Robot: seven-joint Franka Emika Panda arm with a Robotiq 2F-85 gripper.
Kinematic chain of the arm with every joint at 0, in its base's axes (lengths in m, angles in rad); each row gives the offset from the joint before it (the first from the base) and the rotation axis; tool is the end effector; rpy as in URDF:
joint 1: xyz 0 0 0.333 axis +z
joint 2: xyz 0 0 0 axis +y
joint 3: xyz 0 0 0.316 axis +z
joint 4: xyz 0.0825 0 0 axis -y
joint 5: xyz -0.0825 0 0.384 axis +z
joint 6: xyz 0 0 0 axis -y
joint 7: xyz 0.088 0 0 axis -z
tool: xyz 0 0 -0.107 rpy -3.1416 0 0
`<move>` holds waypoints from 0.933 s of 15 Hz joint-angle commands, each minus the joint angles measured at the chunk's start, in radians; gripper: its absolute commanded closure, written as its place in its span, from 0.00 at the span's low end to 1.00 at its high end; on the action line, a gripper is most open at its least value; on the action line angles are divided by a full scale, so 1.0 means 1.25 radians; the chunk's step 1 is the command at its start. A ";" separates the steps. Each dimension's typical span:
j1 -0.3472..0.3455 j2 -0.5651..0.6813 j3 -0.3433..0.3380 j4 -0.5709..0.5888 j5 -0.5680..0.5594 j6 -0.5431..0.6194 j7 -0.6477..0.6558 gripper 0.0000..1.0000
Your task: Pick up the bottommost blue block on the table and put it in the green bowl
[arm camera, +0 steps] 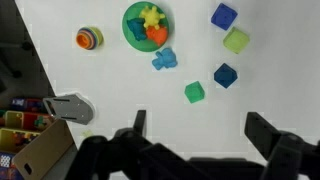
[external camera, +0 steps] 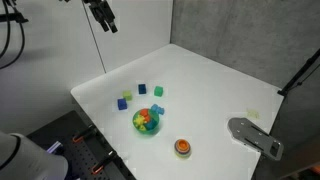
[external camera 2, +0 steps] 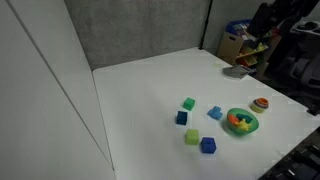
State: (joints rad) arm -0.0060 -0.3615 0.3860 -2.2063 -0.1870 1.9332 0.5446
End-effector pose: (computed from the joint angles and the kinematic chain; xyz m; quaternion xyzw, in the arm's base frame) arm 0.4262 0.1727 0.5244 0.9857 -0.0601 0.0941 0.1261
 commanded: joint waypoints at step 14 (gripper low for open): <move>0.077 0.174 -0.106 -0.068 0.053 0.264 -0.039 0.00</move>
State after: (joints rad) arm 0.0632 -0.1881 0.2865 -2.2759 -0.1672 2.1860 0.5359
